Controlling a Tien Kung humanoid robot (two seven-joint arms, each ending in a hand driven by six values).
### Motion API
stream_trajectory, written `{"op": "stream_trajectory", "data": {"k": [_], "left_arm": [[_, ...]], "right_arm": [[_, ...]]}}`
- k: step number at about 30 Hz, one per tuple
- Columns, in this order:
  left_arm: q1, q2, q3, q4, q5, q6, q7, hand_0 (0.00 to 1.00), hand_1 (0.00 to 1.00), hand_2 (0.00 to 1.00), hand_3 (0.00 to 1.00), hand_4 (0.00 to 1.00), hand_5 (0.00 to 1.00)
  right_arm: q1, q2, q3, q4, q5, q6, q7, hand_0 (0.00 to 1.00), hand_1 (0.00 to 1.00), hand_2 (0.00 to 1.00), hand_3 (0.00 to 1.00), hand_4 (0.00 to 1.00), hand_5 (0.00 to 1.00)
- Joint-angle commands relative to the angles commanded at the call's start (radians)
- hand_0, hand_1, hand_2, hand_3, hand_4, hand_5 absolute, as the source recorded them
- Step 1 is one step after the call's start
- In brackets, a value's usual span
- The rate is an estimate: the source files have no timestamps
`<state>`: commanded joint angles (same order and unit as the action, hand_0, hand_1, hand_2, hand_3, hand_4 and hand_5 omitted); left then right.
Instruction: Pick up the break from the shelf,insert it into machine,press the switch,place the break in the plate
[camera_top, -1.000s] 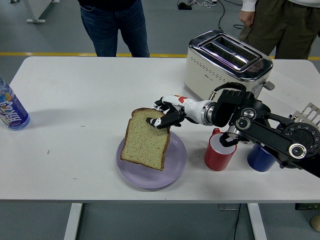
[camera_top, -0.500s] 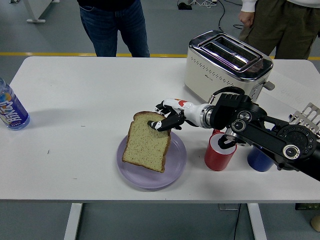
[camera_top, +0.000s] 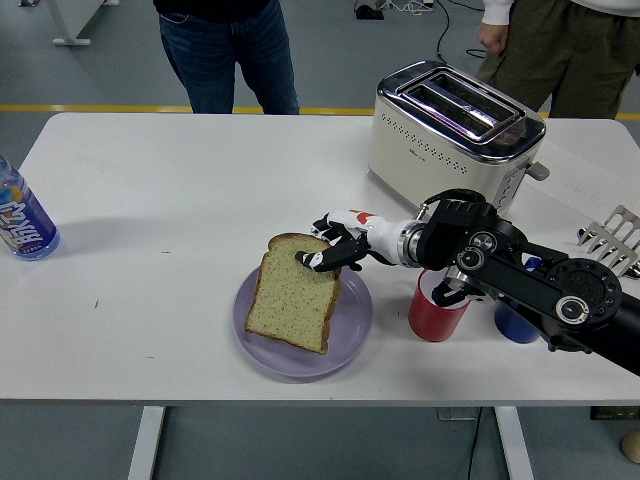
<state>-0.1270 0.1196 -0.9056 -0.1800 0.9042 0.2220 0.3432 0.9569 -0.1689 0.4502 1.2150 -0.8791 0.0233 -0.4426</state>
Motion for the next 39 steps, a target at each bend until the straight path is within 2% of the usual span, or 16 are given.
{"op": "stream_trajectory", "data": {"k": [15,31,39], "left_arm": [[0.003,-0.001,-0.003,0.000,0.008,-0.001,0.002,0.634,0.489,0.465,0.540,0.333,0.804],[0.008,-0.002,-0.011,0.000,0.025,-0.003,0.005,0.633,0.489,0.468,0.540,0.333,0.806],[0.006,-0.002,-0.008,0.000,0.020,-0.003,0.003,0.633,0.491,0.468,0.540,0.334,0.807]], "right_arm": [[-0.007,0.010,-0.013,-0.013,-0.002,-0.006,0.006,0.002,0.021,0.326,0.407,0.410,0.049],[-0.025,0.038,-0.015,-0.060,-0.006,-0.023,0.033,0.002,0.020,0.327,0.408,0.410,0.047],[-0.024,0.041,-0.019,-0.072,-0.036,0.004,0.052,0.002,0.025,0.331,0.408,0.410,0.046]]}}
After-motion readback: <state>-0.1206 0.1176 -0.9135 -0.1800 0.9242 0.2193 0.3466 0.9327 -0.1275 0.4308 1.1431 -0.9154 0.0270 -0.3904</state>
